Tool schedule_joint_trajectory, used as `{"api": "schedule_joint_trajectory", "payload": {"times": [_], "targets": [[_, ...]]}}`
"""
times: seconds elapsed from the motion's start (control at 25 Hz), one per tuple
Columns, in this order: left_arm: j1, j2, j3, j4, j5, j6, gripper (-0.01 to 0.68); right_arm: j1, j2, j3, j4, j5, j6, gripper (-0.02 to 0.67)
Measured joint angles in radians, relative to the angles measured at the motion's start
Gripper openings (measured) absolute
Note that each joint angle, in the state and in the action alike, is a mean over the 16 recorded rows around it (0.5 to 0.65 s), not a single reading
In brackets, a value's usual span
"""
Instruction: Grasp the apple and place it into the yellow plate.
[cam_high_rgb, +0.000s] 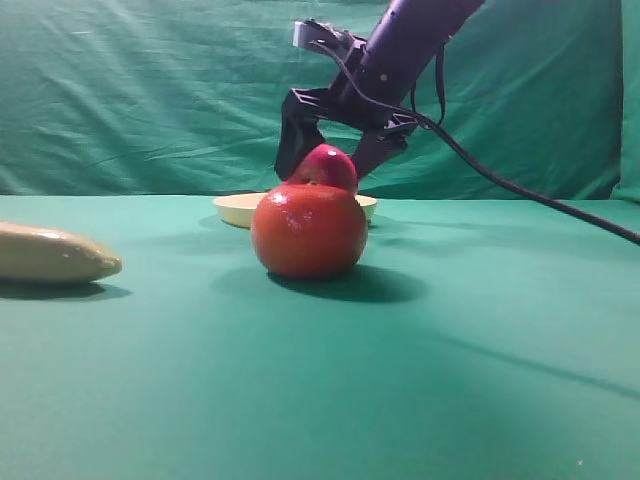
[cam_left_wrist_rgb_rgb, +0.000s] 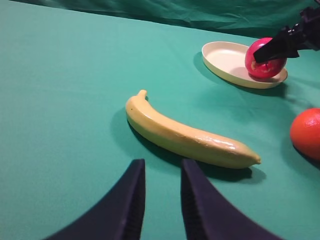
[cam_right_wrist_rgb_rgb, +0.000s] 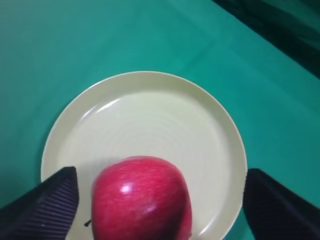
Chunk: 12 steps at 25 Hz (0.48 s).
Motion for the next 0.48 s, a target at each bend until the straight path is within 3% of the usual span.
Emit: {"api": "schedule_joint_trajectory", "payload": {"times": [0.48], "targets": [[0.000,0.000,0.000,0.000,0.000,0.000,0.157,0.000,-0.235,-0.011,-0.139,0.250,0.127,0.073]]}}
